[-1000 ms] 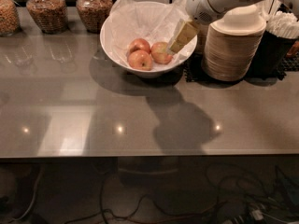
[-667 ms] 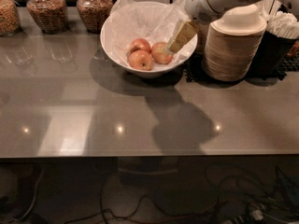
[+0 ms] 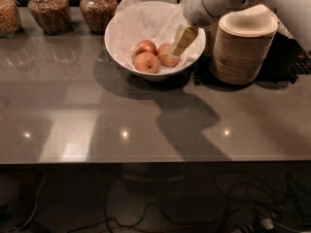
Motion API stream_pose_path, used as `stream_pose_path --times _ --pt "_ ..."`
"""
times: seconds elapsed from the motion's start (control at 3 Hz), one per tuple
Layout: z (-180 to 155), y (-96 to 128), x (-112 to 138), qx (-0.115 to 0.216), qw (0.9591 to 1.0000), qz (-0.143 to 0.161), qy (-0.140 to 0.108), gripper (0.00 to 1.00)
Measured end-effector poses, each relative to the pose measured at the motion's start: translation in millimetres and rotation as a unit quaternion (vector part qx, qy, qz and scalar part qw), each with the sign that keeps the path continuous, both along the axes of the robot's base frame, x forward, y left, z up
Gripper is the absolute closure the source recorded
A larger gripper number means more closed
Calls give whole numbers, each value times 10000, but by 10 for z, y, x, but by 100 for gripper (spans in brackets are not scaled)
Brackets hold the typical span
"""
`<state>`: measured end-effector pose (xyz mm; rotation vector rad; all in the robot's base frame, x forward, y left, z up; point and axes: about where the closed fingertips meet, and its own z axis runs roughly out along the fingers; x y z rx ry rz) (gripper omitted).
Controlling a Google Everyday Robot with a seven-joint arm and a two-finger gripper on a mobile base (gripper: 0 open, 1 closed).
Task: Pick apple from white bowl
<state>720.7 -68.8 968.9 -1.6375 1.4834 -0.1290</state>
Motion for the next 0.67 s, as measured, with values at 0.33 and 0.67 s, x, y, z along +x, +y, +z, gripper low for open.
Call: stream_pose_path --times 0.33,0.67 --pt "-136 62 150 -181 9996 188 -63 8" --pt "-263 80 220 -369 9989 286 -37 23"
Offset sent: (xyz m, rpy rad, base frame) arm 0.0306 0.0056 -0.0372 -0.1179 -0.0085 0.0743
